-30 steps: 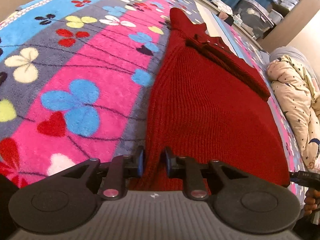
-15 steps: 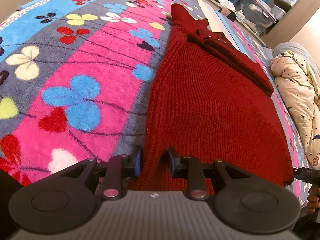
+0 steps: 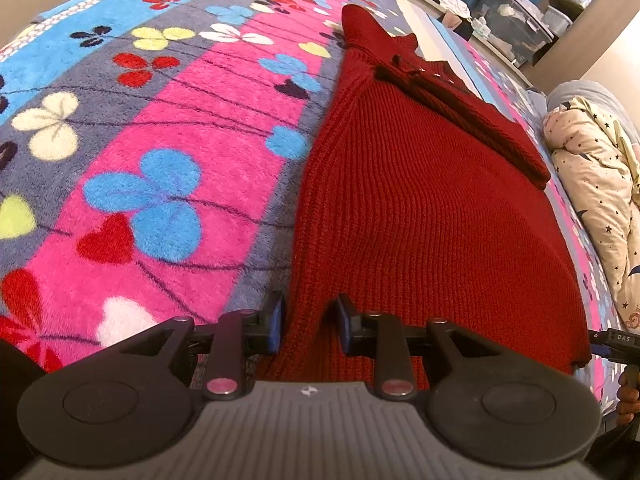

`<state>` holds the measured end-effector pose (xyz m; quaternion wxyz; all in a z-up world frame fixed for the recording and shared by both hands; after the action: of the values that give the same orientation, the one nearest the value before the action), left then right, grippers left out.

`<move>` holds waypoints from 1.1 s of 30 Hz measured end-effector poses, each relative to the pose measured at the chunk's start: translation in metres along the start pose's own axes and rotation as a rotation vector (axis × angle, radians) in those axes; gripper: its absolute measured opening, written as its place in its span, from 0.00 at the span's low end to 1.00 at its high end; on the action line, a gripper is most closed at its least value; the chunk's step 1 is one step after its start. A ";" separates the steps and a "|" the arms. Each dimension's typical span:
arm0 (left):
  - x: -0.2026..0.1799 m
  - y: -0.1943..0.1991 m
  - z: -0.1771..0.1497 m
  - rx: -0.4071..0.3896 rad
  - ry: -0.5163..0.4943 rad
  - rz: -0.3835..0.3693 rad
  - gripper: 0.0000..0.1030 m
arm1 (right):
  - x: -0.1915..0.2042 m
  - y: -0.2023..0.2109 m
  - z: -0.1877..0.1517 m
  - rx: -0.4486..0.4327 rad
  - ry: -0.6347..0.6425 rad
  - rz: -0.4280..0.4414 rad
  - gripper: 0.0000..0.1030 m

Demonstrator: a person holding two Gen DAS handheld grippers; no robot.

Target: Fold small clothes

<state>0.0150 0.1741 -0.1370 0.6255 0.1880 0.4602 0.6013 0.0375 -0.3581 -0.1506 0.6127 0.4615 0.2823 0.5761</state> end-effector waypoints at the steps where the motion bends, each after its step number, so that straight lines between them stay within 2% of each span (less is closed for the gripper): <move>1: 0.000 0.000 0.000 0.000 -0.001 0.000 0.30 | 0.000 0.000 0.000 0.001 0.001 0.003 0.62; 2: 0.000 0.000 0.000 -0.001 -0.002 0.001 0.30 | 0.001 0.001 0.000 -0.001 0.004 0.008 0.57; 4: 0.000 0.000 0.000 -0.001 -0.004 0.001 0.30 | 0.004 0.002 -0.001 -0.002 0.007 0.046 0.33; 5: 0.000 0.000 0.000 -0.001 -0.004 0.001 0.30 | 0.006 0.003 -0.002 -0.001 0.013 0.066 0.31; 7: 0.000 0.000 0.000 -0.002 -0.007 0.003 0.30 | 0.010 0.005 -0.003 -0.010 0.048 0.054 0.16; 9: -0.001 0.000 0.000 -0.004 -0.011 0.005 0.30 | 0.011 0.006 -0.003 -0.019 0.062 0.048 0.12; 14: -0.002 0.001 0.000 -0.010 -0.013 0.003 0.30 | 0.009 0.017 0.003 -0.075 0.037 0.080 0.10; 18: -0.003 0.006 0.000 -0.026 -0.008 -0.018 0.30 | 0.006 0.032 0.011 -0.150 -0.015 0.152 0.08; 21: -0.004 0.005 0.000 -0.021 -0.019 -0.016 0.30 | 0.003 0.032 0.013 -0.145 -0.044 0.176 0.09; 24: -0.005 0.003 -0.001 -0.011 -0.027 -0.006 0.30 | 0.001 0.019 0.008 -0.081 -0.053 0.148 0.13; 26: -0.005 0.002 -0.002 -0.008 -0.035 -0.002 0.30 | 0.002 0.013 0.007 -0.053 -0.054 0.131 0.23; 27: -0.005 0.001 -0.002 -0.007 -0.038 -0.001 0.30 | 0.003 0.011 0.004 -0.042 -0.051 0.127 0.32; 28: -0.005 0.001 -0.002 -0.007 -0.038 0.000 0.30 | 0.003 0.008 0.003 -0.031 -0.044 0.119 0.33; 30: -0.005 0.000 -0.002 -0.007 -0.038 0.001 0.30 | 0.007 0.004 0.000 -0.018 -0.013 0.102 0.33; 32: -0.005 0.000 -0.002 -0.010 -0.042 0.004 0.27 | 0.010 0.004 -0.001 -0.023 0.014 0.094 0.28; 33: -0.005 0.001 -0.002 -0.015 -0.048 0.005 0.23 | 0.011 0.006 -0.001 -0.029 0.019 0.091 0.15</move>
<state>0.0133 0.1687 -0.1354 0.6362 0.1989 0.4402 0.6016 0.0360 -0.3481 -0.1441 0.5898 0.4593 0.2586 0.6118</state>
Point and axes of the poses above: each gripper's, at about its wrist camera, not at the fingertips, and y roughly against the way its jaws point, x to its left, z to its top, the point moved 5 cm from there along -y, roughly the way its jaws point, and after that the axes turned 3 degrees about -x, right-handed, at the moved point
